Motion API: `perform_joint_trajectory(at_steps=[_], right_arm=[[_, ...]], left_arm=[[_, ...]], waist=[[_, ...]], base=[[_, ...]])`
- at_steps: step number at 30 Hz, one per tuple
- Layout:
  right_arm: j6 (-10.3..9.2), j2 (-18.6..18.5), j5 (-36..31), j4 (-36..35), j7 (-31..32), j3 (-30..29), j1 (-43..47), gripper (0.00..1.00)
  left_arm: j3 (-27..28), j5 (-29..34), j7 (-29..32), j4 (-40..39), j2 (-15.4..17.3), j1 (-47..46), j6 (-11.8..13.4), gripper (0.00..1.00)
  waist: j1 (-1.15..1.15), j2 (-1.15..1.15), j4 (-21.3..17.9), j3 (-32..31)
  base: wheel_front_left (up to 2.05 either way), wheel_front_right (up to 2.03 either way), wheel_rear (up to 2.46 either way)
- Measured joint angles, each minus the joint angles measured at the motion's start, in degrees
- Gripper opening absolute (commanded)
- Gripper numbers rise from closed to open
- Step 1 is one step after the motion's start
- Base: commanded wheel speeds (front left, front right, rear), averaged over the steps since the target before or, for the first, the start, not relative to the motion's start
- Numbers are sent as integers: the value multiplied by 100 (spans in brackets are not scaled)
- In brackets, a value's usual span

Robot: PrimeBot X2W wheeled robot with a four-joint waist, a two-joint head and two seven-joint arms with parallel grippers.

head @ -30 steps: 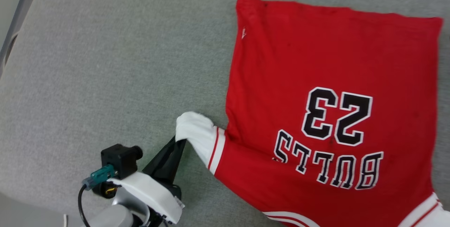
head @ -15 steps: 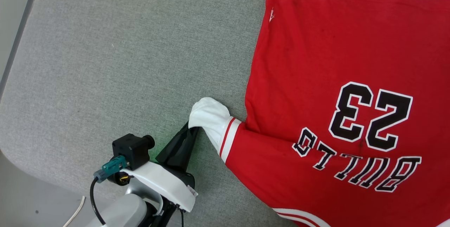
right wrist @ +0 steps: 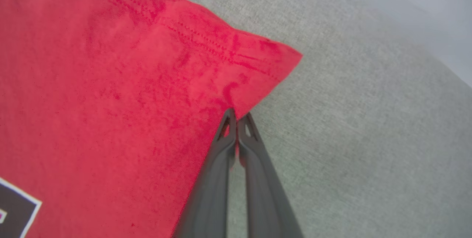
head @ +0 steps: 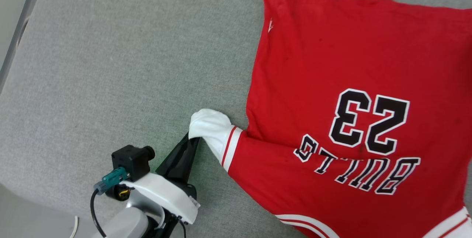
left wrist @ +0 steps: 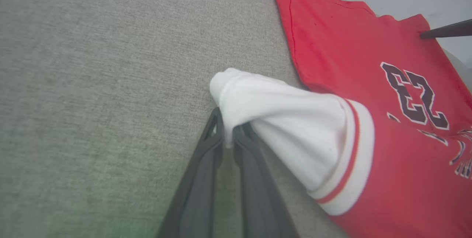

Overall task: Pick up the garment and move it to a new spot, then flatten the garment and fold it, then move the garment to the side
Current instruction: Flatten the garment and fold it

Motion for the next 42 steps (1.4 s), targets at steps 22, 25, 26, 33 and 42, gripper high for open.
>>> perform_joint_trajectory(at_steps=[22, 25, 26, 33, 42], right_arm=[[0, -552, 903, -1918, -1240, -1178, 3642, 0], [0, -336, 869, -2147, -1204, -1571, 4467, 0], [-1, -248, 847, -2217, -1192, -1671, 4720, 0], [0, 357, 652, -2386, -1046, -2164, 6093, 0], [-2, 910, 619, -1968, -1140, -2092, 6526, 0]], left_arm=[[278, -258, 2, -91, 405, 973, 279, 0], [296, -292, 2, -97, 426, 1093, 302, 0], [310, -299, 2, -104, 435, 1128, 304, 0], [352, -300, 2, -132, 508, 1200, 327, 0], [336, -300, 3, -82, 516, 1199, 326, 0]], waist=[[0, 0, -946, -1268], [0, 0, -1051, -1393], [-1, 0, -1086, -1428], [0, 0, -1222, -1523], [-1, 0, -1242, -1507]], base=[[0, 0, 0], [0, 0, 0], [0, 0, 0], [0, 0, 0], [0, 0, 0]])
